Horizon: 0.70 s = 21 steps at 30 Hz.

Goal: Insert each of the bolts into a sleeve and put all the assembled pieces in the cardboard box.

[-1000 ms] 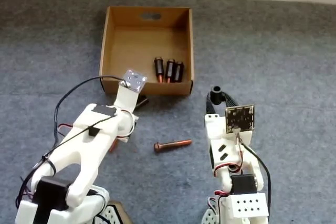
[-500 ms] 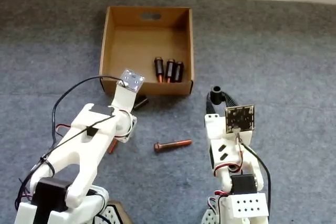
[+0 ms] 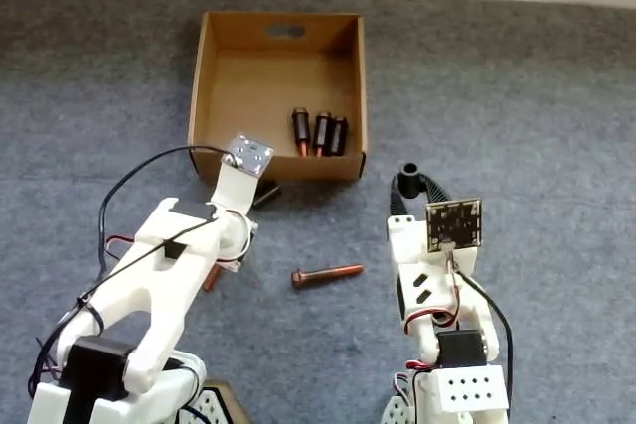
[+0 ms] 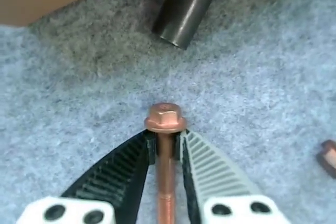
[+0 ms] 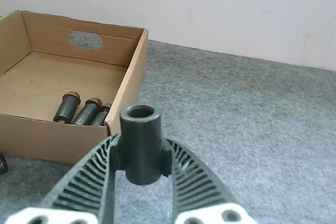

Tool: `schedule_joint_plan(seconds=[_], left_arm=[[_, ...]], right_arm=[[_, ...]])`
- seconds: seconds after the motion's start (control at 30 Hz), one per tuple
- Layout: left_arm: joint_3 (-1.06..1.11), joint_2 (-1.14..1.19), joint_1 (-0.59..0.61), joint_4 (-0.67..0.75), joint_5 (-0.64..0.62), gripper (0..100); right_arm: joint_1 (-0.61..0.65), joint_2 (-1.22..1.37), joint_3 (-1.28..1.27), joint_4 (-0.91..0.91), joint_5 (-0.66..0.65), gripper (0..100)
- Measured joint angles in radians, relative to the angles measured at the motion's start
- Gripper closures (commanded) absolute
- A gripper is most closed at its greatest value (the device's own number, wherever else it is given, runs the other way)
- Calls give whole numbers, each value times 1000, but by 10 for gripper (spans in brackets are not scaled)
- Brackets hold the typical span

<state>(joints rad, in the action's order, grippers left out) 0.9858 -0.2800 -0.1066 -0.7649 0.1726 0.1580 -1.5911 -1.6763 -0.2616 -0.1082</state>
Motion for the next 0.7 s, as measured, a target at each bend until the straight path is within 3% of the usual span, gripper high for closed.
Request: schedule_joint_plan(seconds=[0.23, 0.43, 0.53, 0.7], left_arm=[[-18, 8, -5, -48, 0, 927], [-192, 189, -5, -166, 0, 935], [-275, 279, -5, -219, 0, 991], [-310, 301, -5, -233, 0, 991]], right_arm=[[0, 0, 9, -68, 0, 992], [2, 0, 91, -160, 0, 992], [0, 0, 121, -161, 0, 992], [2, 0, 152, -163, 0, 992]])
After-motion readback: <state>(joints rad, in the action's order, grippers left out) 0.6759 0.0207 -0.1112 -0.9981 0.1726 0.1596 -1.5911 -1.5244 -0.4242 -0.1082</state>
